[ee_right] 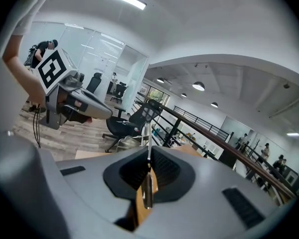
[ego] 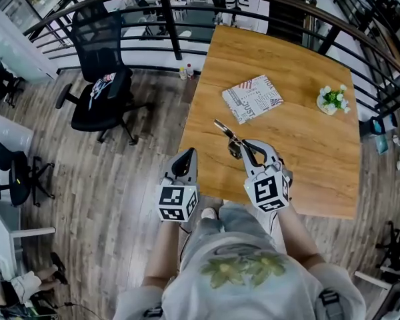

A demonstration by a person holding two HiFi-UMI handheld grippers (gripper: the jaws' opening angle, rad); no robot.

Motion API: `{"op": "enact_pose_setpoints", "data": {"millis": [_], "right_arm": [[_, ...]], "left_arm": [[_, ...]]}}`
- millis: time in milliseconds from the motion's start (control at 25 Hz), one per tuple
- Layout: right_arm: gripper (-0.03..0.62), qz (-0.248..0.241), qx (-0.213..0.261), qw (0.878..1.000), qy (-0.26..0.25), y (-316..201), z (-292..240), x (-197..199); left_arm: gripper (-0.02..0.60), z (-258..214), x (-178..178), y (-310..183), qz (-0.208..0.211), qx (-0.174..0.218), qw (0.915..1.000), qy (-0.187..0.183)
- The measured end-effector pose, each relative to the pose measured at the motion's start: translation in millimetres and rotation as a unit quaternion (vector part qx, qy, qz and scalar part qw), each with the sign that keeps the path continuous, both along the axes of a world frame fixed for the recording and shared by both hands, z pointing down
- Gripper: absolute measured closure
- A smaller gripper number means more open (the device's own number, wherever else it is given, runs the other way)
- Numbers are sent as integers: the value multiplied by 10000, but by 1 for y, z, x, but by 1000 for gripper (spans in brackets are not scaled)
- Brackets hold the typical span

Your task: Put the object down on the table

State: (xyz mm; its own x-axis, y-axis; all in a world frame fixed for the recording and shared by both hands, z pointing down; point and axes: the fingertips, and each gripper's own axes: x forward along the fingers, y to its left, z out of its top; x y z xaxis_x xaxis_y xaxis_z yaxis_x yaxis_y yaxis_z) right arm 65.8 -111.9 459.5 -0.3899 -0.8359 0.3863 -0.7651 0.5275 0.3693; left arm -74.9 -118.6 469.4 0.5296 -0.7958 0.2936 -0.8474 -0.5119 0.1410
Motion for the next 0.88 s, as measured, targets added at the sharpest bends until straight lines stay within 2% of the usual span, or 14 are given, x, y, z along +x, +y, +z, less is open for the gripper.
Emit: {"op": "enact_pose_setpoints", "data": {"millis": [200, 880], "right_arm": [[583, -203, 21, 9998, 16, -16, -1, 0], [583, -800, -143, 9963, 292, -46, 21, -29]], "left_arm": [[568, -6, 3, -11, -168, 48, 9998, -24], [568, 6, -12, -24, -501, -136, 9986, -117]]}}
